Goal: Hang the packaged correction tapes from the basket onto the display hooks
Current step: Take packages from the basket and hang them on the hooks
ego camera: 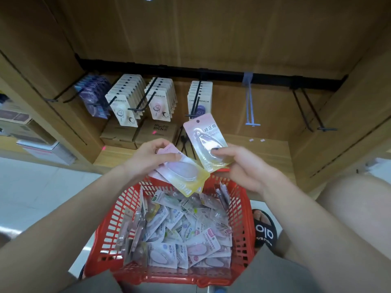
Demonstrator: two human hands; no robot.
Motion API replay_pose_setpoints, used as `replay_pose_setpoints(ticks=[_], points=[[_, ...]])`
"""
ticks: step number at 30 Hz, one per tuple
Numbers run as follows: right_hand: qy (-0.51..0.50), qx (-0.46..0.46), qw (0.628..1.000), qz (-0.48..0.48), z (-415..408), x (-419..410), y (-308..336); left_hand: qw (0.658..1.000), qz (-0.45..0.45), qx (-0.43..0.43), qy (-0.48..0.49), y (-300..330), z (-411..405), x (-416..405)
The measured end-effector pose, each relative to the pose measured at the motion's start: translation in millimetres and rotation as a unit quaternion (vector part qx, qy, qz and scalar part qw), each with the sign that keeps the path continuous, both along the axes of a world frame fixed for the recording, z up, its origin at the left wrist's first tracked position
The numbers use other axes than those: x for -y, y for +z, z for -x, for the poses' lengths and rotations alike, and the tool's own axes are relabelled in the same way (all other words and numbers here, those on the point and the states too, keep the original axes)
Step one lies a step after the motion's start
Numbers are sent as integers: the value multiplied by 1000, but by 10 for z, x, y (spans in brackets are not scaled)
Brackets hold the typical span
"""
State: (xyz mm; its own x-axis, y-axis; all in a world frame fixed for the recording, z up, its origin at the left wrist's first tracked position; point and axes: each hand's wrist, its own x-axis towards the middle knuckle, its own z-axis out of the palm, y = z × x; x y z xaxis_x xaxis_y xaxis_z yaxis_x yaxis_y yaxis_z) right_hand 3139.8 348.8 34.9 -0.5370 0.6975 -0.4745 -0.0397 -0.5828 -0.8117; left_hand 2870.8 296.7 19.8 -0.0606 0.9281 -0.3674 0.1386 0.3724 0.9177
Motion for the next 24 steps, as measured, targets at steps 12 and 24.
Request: replay_pose_setpoints(ticks=[12,24], points=[[-4,-125,990,68,-317,170,-213,993,8,28,111,47,-778,-462],[-154,-174,968,93,-433,336,-391,989,-64,130,-27,-170,-1352,-176]])
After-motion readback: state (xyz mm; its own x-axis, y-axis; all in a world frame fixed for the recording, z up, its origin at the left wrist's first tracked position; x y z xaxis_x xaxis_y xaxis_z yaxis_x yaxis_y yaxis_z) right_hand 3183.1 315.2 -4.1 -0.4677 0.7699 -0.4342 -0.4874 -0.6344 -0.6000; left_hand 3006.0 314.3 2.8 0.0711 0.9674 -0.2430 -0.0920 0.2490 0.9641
